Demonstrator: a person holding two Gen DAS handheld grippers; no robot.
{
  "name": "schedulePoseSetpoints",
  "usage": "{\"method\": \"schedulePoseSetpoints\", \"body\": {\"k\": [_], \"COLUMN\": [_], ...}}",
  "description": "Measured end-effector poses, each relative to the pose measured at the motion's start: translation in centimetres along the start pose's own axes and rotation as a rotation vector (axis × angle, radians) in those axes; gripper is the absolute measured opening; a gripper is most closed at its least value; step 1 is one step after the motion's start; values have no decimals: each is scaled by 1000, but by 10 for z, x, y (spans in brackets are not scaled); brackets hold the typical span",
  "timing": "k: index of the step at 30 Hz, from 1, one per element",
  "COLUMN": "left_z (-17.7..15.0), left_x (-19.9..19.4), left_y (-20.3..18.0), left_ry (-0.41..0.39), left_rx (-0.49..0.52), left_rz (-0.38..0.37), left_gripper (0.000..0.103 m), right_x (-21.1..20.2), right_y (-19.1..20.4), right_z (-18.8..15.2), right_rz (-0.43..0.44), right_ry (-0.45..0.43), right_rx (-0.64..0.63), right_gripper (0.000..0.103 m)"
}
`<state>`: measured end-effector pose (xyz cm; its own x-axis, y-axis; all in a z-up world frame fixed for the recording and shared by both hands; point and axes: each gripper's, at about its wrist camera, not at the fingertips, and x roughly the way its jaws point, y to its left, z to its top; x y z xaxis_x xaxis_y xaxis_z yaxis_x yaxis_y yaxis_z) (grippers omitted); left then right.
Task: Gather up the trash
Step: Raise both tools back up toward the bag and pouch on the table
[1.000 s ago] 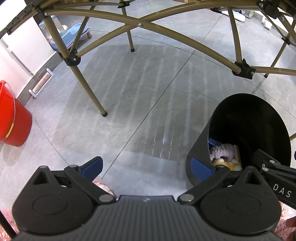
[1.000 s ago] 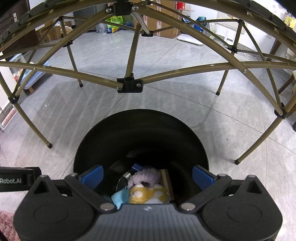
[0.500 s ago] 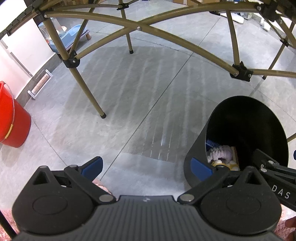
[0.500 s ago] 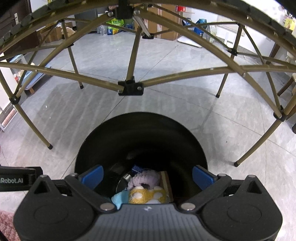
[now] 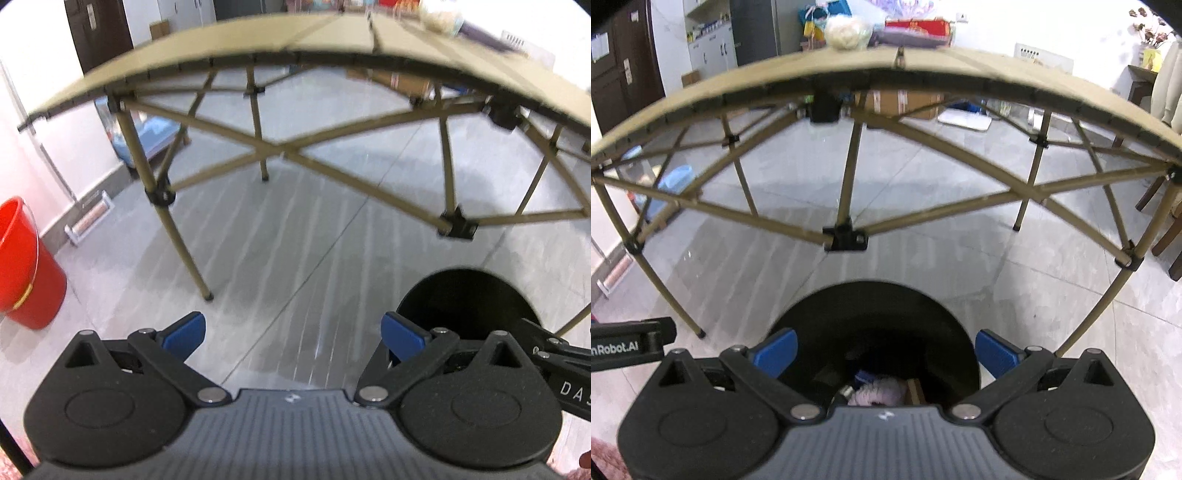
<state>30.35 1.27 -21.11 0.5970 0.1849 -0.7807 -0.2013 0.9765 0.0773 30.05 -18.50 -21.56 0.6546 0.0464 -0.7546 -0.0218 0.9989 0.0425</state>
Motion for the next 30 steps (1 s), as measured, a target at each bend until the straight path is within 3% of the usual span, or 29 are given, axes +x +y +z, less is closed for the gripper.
{"method": "schedulePoseSetpoints", "body": {"k": [8,16,30], "left_z": [0,10,42], "left_x": [-43,-93,-162], "left_y": [-8,-5,-7], "left_ry": [-175,-312,-446], "left_rx": [23,12,25], "left_rz": [-4,-49,-83], "left_gripper": [103,103,103], "right_x": [-35,-84,-163], "right_y": [-8,-22,-51], "right_z": [2,16,53], "right_rz": [24,46,29], "right_ry": [-107,-277,-485], "right_rx": [5,9,33], "right_gripper": [103,103,103]}}
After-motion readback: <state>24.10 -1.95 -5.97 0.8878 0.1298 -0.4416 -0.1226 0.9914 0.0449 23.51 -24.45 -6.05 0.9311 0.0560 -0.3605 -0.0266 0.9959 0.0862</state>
